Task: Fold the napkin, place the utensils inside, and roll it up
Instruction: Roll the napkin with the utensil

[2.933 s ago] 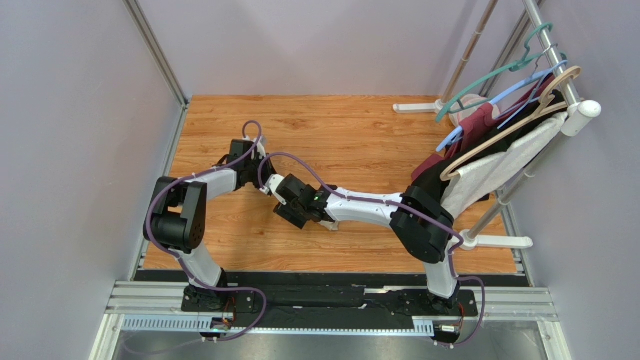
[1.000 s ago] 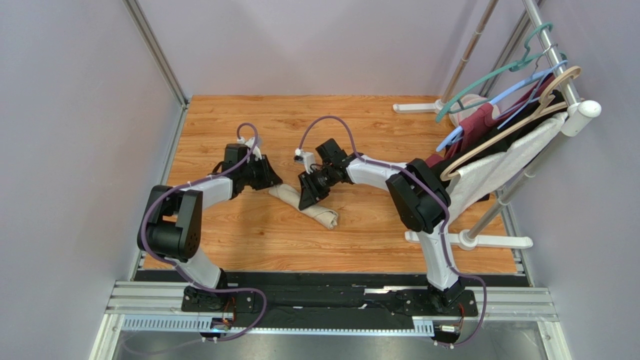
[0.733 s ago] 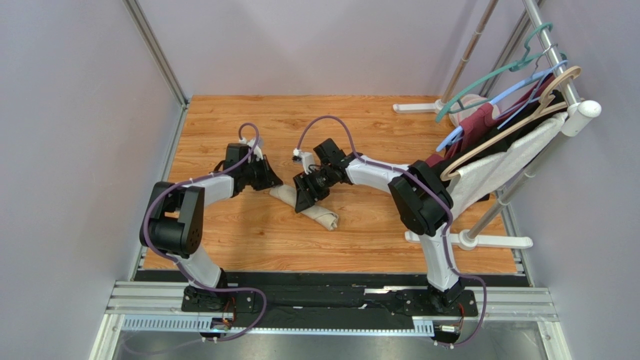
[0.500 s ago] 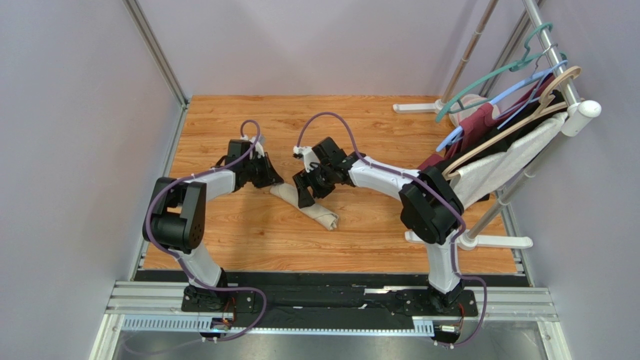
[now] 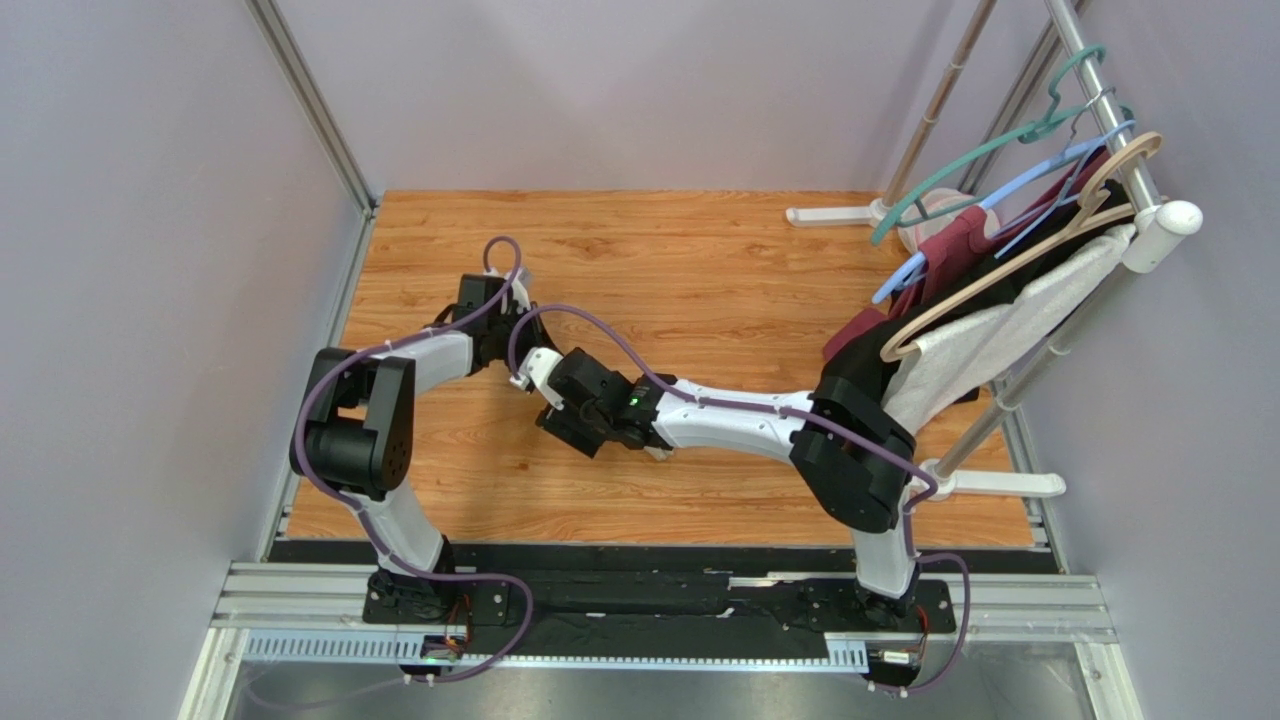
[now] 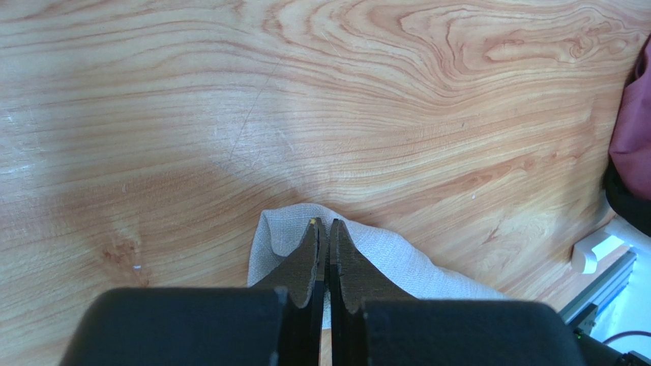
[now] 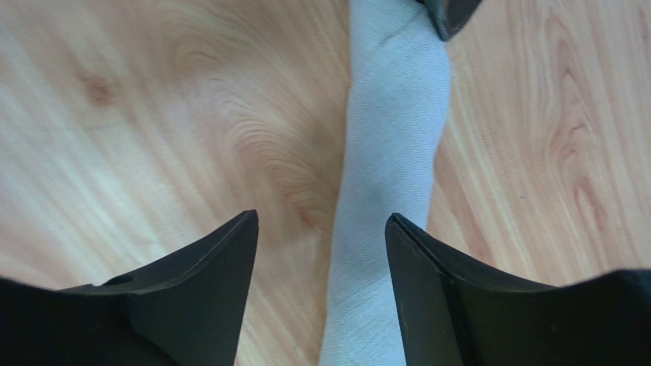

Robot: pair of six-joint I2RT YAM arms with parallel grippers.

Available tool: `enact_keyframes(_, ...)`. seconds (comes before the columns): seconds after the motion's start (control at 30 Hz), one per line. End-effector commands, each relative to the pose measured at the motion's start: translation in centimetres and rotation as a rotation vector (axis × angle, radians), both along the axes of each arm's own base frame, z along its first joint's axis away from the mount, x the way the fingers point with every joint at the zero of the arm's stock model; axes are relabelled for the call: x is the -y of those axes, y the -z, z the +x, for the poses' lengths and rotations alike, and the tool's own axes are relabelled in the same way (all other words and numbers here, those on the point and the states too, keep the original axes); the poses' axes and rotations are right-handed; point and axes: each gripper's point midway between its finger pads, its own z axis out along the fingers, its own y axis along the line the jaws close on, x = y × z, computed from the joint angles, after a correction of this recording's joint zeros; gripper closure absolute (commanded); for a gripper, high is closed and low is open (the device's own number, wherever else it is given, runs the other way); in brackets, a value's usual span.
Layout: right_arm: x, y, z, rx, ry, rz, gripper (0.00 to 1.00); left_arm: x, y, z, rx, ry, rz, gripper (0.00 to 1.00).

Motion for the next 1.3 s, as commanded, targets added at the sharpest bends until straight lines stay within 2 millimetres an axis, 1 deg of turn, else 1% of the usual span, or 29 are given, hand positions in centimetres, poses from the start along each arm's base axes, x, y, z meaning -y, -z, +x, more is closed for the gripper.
enact_keyframes(0.0,0.7,0.3,3.0,0.121,0.043,-0.064,0.36,-0.1,-0.7,0.8,0.019,0.004,0.01,1.0)
enact_keyframes(0.03,0.7,0.9,3.0,0.117,0.04,-0.076,0.38,-0.1,-0.8,0.9,0.023,0.005,0.01,1.0)
enact_keyframes(0.17,0.9,2.2,2.9,0.105,0.033,-0.099,0.43,-0.1,-0.9,1.0,0.024,0.005,0.008,1.0)
enact_keyframes(0.23,1.0,2.5,3.0,0.11,0.034,-0.105,0.46,0.0,-1.0,1.0,0.026,0.008,0.006,1.0)
enact_keyframes(0.27,1.1,2.9,3.1,0.109,0.041,-0.114,0.47,0.0,-0.9,0.9,0.023,0.008,0.007,1.0)
enact_keyframes(0.33,1.3,3.1,3.6,0.121,0.06,-0.121,0.48,0.0,-1.0,1.0,0.027,0.01,0.004,1.0)
enact_keyframes(0.53,2.2,4.7,4.6,0.071,0.092,-0.132,0.51,0.5,-1.7,1.1,0.049,0.033,-0.025,1.0)
enact_keyframes(0.57,2.4,4.8,4.6,0.06,0.092,-0.132,0.52,0.6,-2.0,1.2,0.058,0.034,-0.032,0.98)
enact_keyframes(0.6,2.3,5.1,4.4,0.037,0.082,-0.124,0.52,0.7,-2.2,1.3,0.065,0.033,-0.034,0.95)
enact_keyframes(0.63,2.6,5.3,4.5,0.021,0.089,-0.12,0.53,0.7,-2.4,1.4,0.067,0.033,-0.036,0.87)
enact_keyframes(0.7,2.6,5.7,4.3,-0.021,0.081,-0.106,0.54,0.7,-2.9,1.6,0.08,0.028,-0.039,0.79)
enact_keyframes(0.73,2.9,5.9,4.4,-0.039,0.087,-0.101,0.55,0.7,-3.1,1.7,0.085,0.025,-0.04,0.67)
enact_keyframes(0.77,2.8,5.9,4.4,-0.06,0.095,-0.086,0.56,0.6,-3.4,1.8,0.091,0.015,-0.036,0.6)
enact_keyframes(0.8,2.7,6.1,4.0,-0.104,0.082,-0.074,0.56,0.4,-3.6,1.8,0.097,0.009,-0.03,0.55)
enact_keyframes(0.83,3.1,6.6,4.3,-0.132,0.096,-0.072,0.57,0.3,-3.9,2.0,0.105,-0.002,-0.023,0.44)
enact_keyframes(0.9,3.2,6.8,4.3,-0.172,0.114,-0.062,0.59,-0.8,-4.4,2.3,0.113,-0.062,0.023,0.35)
enact_keyframes(0.93,3.6,7.1,4.6,-0.186,0.132,-0.07,0.6,-1.3,-4.6,2.4,0.113,-0.088,0.039,0.27)
enact_keyframes(0.97,3.6,7.1,4.8,-0.193,0.141,-0.068,0.61,-2.2,-5.5,2.7,0.139,-0.137,0.062,0.21)
enact_keyframes(1.0,4.0,7.3,4.7,-0.21,0.162,-0.079,0.62,-2.9,-5.8,2.9,0.148,-0.171,0.074,0.1)
enact_keyframes(1.03,4.3,7.4,4.9,-0.218,0.176,-0.079,0.62,-3.4,-6.1,2.9,0.159,-0.201,0.082,0.07)
enact_keyframes(1.07,4.6,7.6,5.1,-0.226,0.191,-0.08,0.62,-4.3,-7.3,3.1,0.192,-0.247,0.094,0.05)
enact_keyframes(1.1,5.0,7.9,5.1,-0.237,0.214,-0.083,0.62,-5.1,-7.7,3.1,0.202,-0.278,0.101,0.01)
enact_keyframes(1.13,5.4,8.0,5.5,-0.243,0.238,-0.082,0.62,-5.7,-8.0,2.9,0.209,-0.301,0.108,0.01)
enact_keyframes(1.17,5.8,8.2,5.7,-0.248,0.256,-0.083,0.62,-6.4,-9.1,2.9,0.242,-0.332,0.115,0.01)
enact_keyframes(1.2,6.3,8.4,5.9,-0.25,0.286,-0.086,0.62,-6.8,-9.6,2.8,0.254,-0.347,0.119,0.01)
enact_keyframes(1.23,7.0,8.5,6.5,-0.25,0.307,-0.092,0.62,-7.6,-9.6,2.6,0.254,-0.369,0.125,0.01)
enact_keyframes(1.27,7.3,8.6,6.8,-0.258,0.343,-0.084,0.62,-8.0,-10.8,2.3,0.283,-0.386,0.12,0.01)
